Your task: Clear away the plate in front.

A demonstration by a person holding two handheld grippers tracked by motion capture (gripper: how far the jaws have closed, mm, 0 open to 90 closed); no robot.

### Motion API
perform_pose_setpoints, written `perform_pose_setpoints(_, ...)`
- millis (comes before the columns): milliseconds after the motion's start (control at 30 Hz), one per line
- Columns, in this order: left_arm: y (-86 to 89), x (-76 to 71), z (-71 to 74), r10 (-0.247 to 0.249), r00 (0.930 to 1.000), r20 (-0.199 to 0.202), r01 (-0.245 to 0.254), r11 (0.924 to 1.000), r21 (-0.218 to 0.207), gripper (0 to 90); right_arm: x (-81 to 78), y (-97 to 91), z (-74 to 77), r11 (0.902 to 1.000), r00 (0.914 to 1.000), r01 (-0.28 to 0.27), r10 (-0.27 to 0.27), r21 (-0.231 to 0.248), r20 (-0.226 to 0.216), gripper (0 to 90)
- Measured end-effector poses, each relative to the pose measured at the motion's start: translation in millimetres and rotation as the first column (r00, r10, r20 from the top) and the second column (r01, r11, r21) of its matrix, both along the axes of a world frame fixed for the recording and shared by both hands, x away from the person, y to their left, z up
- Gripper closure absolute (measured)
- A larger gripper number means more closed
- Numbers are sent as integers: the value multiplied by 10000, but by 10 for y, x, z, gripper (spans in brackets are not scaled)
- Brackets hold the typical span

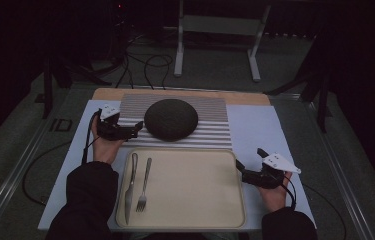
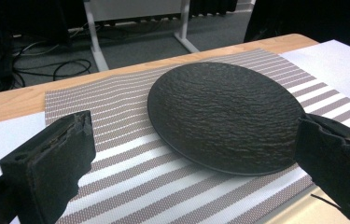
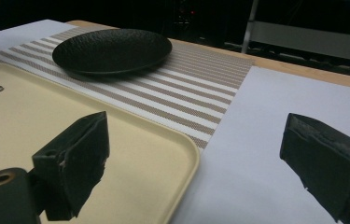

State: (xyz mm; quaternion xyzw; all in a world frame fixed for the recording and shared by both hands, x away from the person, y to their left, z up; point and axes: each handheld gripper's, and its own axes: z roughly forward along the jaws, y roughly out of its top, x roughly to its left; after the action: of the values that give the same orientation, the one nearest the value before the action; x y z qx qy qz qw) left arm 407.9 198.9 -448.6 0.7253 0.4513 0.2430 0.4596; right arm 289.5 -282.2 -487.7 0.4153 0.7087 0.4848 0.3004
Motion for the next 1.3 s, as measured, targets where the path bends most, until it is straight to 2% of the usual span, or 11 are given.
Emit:
perform_pose_setpoints(133, -22, 30, -2, 13, 10000, -44, -13, 10000, 21, 2, 0, 4, -1, 10000, 10000, 7, -7, -34, -9, 86)
perform_pose_setpoints(467, -161, 228, -100, -11, 9981, -618, 34, 9993, 367, 7, 5, 11, -3, 10000, 10000, -34, 34, -24, -9, 85)
perform_pose_setpoints(667, -275, 359, -216, -81, 9918, -1276, 134, 9991, 410, 16, 7, 15, -1, 10000, 10000, -34, 34, 14, -12, 86)
perform_pose_setpoints(967, -348, 483, -313, 58, 9837, -1796, 38, 9986, 526, 41, 7, 2, 4, 9999, 10000, 14, -13, 117, -35, 86)
perform_pose_setpoints(1000, -389, 543, -367, 118, 9763, -2162, 26, 9978, 663, 75, 6, 0, 7, 9999, 10000, 14, -13, 122, -12, 85)
perform_pose_setpoints(1033, -389, 543, -367, 118, 9763, -2162, 26, 9978, 663, 93, 6, 0, 7, 9999, 10000, 14, -13, 122, -12, 85)
perform_pose_setpoints(1067, -428, 596, -414, -35, 9652, -2613, 218, 9975, 671, 117, 6, -6, 10, 9999, 10000, 28, -28, 139, 3, 85)
perform_pose_setpoints(1100, -428, 596, -414, -35, 9652, -2613, 218, 9975, 671, 138, 6, -6, 10, 9999, 10000, 28, -28, 139, 3, 85)
perform_pose_setpoints(1133, -472, 641, -464, -64, 9556, -2947, 305, 9965, 775, 156, 7, -11, 11, 9998, 10000, 65, -65, 174, -5, 86)
perform_pose_setpoints(1200, -505, 686, -513, -110, 9437, -3306, 397, 9960, 804, 162, 8, -15, 12, 9998, 10000, 56, -56, 178, 18, 86)
perform_pose_setpoints(1300, -528, 738, -579, 53, 9313, -3642, 248, 9966, 780, 182, 7, -19, 14, 9998, 10000, 52, -53, 186, 27, 86)
